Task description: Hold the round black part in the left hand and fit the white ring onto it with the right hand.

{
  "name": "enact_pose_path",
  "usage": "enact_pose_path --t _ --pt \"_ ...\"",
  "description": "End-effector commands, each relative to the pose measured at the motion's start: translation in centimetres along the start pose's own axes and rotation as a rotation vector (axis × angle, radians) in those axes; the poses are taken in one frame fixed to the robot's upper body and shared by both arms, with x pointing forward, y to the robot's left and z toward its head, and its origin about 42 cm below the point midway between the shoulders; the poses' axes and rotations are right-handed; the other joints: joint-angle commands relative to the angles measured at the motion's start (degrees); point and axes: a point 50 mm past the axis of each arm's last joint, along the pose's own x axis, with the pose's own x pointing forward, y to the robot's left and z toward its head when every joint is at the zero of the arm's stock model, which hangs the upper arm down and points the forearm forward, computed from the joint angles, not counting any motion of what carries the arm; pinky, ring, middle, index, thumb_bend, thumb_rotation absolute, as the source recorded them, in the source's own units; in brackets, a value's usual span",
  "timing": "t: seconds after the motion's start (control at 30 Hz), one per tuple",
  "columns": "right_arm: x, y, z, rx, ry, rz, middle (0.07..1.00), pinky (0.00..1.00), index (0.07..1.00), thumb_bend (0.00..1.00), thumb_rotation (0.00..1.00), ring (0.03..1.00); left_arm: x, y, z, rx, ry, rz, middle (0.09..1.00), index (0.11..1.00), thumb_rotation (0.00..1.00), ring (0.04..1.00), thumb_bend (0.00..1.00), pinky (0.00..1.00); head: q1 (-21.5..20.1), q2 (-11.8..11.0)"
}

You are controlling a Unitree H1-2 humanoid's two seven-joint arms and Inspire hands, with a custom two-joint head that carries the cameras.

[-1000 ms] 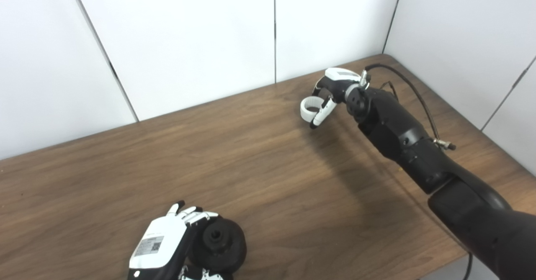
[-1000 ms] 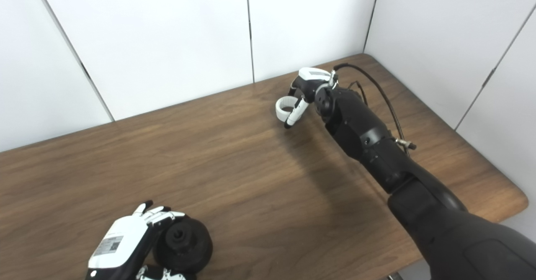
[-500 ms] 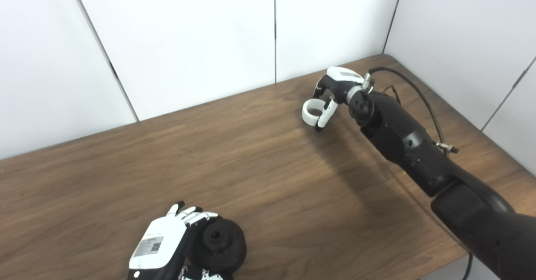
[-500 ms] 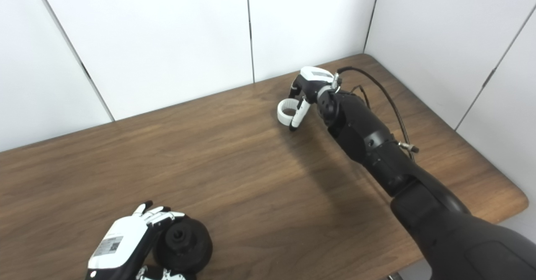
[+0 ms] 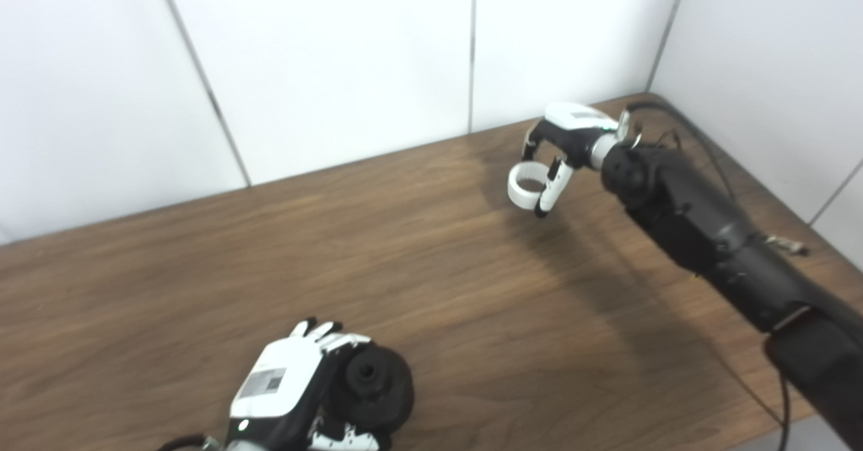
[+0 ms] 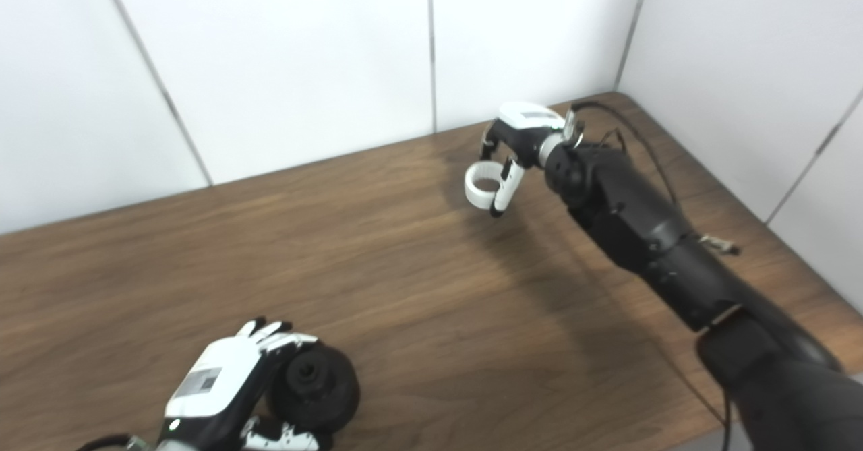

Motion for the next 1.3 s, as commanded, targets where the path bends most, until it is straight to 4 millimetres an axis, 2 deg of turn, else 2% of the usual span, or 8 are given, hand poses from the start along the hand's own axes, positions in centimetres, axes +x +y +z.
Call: enact_pose_path --t 0.0,0.13,0.27,0.5,0.53,0.7,0.9,1.27 --pt "-1.3 -3.2 1.7 -0.006 -0.072 -0.036 0.792 1.00 0.483 0.52 0.14 0.895 -0.3 -1.5 -0.3 0.030 0.040 -0.097 0.792 0.480 0.06 0.909 0.53 1.00 0.7 0.4" --pt "-3.5 -3.6 4.6 -0.027 -0.186 -0.012 0.797 1.00 0.483 0.53 0.14 0.904 0.0 -1.6 0.1 0.027 0.033 -0.091 0.788 0.479 0.06 0.903 0.53 1.00 2.5 1.4" --pt "-5.8 -3.2 7.7 -0.067 -0.300 0.016 0.790 1.00 0.483 0.53 0.14 0.896 0.3 -1.6 0.4 0.026 0.036 -0.093 0.788 0.479 0.06 0.909 0.53 1.00 4.6 2.9" --pt "-8.5 -1.3 10.9 -0.096 -0.434 0.051 0.791 1.00 0.482 0.53 0.14 0.890 0.7 -1.4 1.1 0.031 0.033 -0.087 0.790 0.479 0.06 0.911 0.53 1.00 8.2 5.7" --pt "-8.8 -1.1 11.1 -0.099 -0.446 0.053 0.790 1.00 0.482 0.53 0.14 0.888 0.8 -1.4 1.2 0.032 0.032 -0.086 0.789 0.479 0.06 0.910 0.53 1.00 8.2 5.7" --pt "-10.4 -0.4 12.8 -0.104 -0.532 0.067 0.781 1.00 0.481 0.53 0.14 0.878 1.2 -1.0 1.7 0.041 0.040 -0.105 0.800 0.479 0.06 0.919 0.53 1.00 11.1 8.7" --pt "-11.7 0.7 14.3 -0.129 -0.607 0.088 0.778 1.00 0.481 0.53 0.14 0.873 1.8 -0.7 2.2 0.032 0.049 -0.103 0.804 0.479 0.06 0.923 0.53 1.00 12.5 10.7" --pt "-12.6 2.7 15.7 -0.119 -0.673 0.103 0.769 1.00 0.481 0.53 0.14 0.874 2.1 -0.2 2.4 0.018 0.054 -0.099 0.815 0.479 0.06 0.937 0.53 1.00 12.7 12.6"
